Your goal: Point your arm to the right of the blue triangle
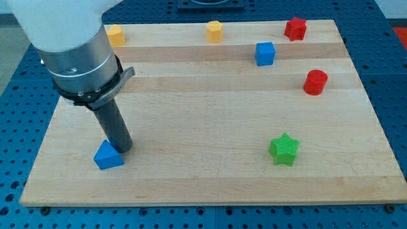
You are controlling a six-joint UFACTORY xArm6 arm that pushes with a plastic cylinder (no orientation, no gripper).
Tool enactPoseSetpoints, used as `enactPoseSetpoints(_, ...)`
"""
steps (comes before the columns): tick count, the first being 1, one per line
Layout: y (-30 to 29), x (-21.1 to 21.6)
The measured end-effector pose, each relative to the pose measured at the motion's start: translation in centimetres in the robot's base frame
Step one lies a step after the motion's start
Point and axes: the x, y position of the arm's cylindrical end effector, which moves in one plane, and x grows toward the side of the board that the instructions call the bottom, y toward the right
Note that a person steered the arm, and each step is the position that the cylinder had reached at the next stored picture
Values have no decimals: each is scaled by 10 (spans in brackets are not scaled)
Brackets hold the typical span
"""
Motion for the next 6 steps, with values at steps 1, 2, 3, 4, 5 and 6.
enactPoseSetpoints(1, 18, 1)
enactPoseSetpoints(2, 27, 18)
enactPoseSetpoints(3, 27, 40)
enactPoseSetpoints(4, 27, 42)
enactPoseSetpoints(5, 27, 30)
enactPoseSetpoints(6, 27, 16)
